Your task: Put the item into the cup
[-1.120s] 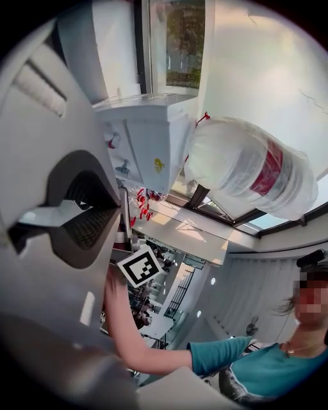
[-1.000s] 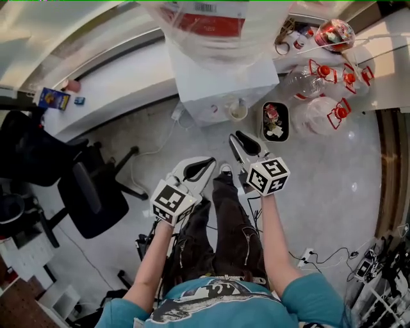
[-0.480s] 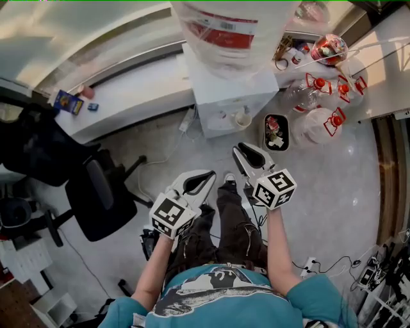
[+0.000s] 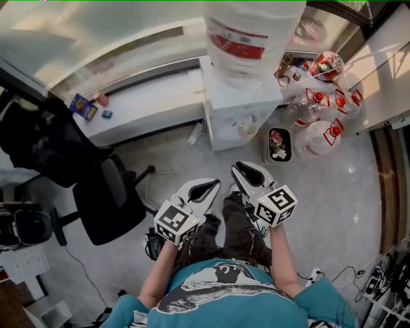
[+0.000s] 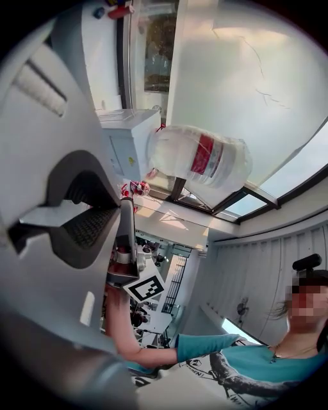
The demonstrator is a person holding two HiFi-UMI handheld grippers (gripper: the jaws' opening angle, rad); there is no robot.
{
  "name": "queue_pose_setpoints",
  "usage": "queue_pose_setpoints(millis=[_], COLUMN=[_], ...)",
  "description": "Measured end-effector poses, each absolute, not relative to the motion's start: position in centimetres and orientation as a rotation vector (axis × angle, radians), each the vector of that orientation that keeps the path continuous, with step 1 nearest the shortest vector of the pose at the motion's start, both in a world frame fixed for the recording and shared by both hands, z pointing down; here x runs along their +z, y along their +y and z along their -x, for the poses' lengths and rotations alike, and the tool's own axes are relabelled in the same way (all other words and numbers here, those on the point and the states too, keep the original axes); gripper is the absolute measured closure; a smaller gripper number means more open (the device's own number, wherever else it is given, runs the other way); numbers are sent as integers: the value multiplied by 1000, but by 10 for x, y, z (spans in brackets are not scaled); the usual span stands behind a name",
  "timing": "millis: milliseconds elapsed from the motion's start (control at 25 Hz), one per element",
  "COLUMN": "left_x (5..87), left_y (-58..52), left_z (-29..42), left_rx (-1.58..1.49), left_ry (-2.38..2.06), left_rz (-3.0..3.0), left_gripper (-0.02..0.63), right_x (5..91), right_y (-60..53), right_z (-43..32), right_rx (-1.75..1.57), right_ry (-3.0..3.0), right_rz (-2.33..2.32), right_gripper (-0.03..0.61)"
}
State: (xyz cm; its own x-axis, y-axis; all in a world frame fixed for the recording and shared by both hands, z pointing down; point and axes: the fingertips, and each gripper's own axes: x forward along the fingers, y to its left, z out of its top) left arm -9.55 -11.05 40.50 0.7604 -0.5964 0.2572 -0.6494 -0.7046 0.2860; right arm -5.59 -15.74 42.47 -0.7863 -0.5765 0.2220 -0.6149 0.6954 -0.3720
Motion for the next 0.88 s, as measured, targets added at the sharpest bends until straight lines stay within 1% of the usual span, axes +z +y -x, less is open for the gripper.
queue_pose_setpoints(millis=[400, 680, 880], left_x=[406, 423, 416], left_y=[-51, -35, -40], left_z=[121, 126, 115], left_rx=[239, 229, 180], left_ry=[-893, -844, -812], left_rz=[-2608, -2590, -2602], left_gripper=[607, 607, 607], right_x=[410, 403, 402], right_y=[-94, -69, -62], right_z=[89, 86, 74], right_rx=[623, 597, 601], right_ry=[-2824, -2802, -2764], right_rz=[-1020, -1046, -1087], right_gripper=[545, 555, 574])
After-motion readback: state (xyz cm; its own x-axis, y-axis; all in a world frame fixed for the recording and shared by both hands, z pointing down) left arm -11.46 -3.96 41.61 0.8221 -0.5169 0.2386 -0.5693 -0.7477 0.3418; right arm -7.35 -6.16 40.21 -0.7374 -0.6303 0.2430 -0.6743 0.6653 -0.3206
